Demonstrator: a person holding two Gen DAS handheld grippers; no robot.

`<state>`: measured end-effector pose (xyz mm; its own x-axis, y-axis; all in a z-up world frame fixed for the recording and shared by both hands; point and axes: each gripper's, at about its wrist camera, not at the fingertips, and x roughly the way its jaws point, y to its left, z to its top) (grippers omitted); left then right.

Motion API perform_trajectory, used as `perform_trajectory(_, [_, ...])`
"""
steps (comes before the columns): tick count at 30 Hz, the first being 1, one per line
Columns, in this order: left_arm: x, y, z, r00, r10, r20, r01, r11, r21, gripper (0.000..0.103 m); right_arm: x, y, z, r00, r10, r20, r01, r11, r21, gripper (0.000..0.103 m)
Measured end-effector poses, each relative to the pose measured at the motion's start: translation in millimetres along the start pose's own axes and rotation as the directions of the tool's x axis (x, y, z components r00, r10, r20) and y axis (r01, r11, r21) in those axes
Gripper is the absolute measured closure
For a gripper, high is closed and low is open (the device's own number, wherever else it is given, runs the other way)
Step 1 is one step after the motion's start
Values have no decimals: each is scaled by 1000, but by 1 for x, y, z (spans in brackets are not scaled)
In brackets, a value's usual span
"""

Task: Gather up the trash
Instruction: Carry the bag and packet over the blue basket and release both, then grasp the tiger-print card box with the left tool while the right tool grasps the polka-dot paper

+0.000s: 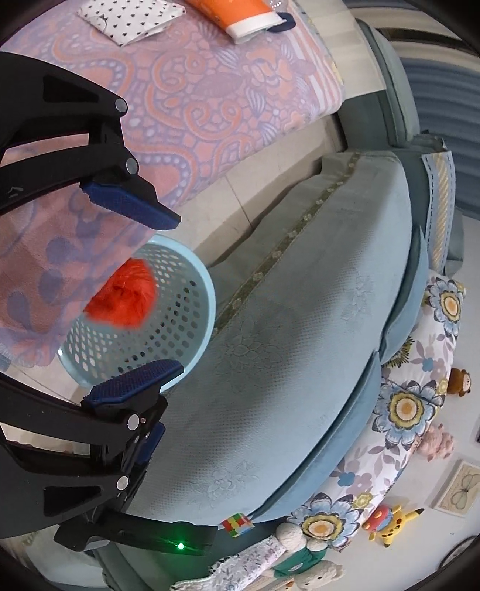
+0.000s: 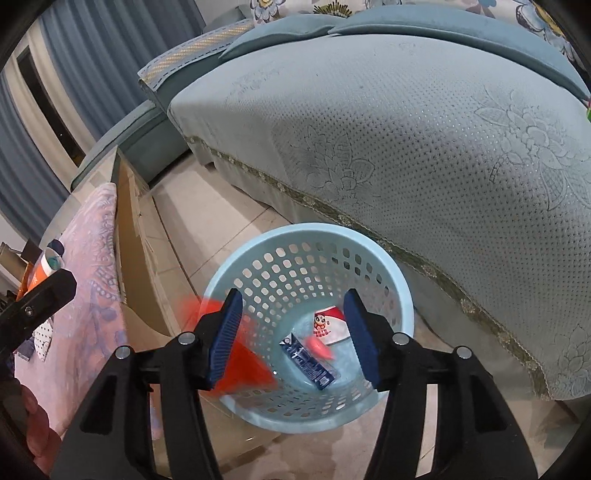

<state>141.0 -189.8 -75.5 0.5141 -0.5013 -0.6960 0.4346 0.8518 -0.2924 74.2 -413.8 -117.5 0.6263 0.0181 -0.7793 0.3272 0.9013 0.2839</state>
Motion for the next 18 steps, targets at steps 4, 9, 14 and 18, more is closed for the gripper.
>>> perform_trajectory(4, [-10, 1, 2, 1000, 0, 29, 0, 1000, 3, 32, -13, 8, 1, 1000, 4, 26, -3, 999, -33, 50])
perform_trajectory(9, [-26, 7, 4, 998, -1, 66, 1, 1000, -12, 32, -26, 27, 6, 998, 22, 64, -17, 997, -80, 50])
perform_trajectory(14, [-63, 18, 12, 990, 10, 143, -5, 999, -38, 32, -52, 58, 6, 989, 72, 128, -51, 986, -161, 50])
perform_trajectory(18, [-106, 38, 18, 974, 31, 224, -11, 996, -89, 32, -74, 91, 5, 973, 143, 180, -98, 967, -237, 50])
